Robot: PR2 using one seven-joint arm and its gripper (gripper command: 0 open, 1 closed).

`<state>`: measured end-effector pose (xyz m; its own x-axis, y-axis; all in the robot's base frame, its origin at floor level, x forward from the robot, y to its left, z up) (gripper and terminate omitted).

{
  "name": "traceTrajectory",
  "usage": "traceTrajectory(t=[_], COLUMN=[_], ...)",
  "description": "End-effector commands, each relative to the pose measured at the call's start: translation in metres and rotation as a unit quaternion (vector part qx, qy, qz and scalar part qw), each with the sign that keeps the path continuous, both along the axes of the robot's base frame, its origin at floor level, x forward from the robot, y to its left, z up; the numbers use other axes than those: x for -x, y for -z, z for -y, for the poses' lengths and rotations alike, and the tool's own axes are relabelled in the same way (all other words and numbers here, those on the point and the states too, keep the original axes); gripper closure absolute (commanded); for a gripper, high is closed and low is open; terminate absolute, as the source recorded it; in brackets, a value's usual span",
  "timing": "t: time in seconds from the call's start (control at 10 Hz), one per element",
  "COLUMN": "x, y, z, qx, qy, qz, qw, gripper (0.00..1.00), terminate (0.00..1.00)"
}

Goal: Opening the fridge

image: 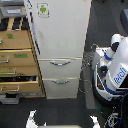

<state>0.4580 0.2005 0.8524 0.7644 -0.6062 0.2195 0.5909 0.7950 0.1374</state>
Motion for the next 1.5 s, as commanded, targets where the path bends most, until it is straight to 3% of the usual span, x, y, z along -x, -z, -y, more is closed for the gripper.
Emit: traceTrajectory(t=[0.1, 0.6, 0.9, 1.2, 1.5], x=[-0.081, -0.132, -0.175, -0.22, -0.259], y=[-0.026, -0.039, -0.036, -0.047, -0.059], z=[0.005, -0.007, -0.027, -0.046, -0.055], qx=[-0.008, -0.029, -0.041, -0.062, -0.053], qy=[-0.031, -0.068, -0.134, -0.195, -0.243], qz=[0.02, 0.017, -0.039, -0.039, -0.059], qw=[0.999, 0.997, 0.989, 0.978, 0.967], gripper=[0.0, 0.0, 0.0, 0.0, 0.0], terminate=[0.0, 0.0, 0.0, 0.0, 0.0])
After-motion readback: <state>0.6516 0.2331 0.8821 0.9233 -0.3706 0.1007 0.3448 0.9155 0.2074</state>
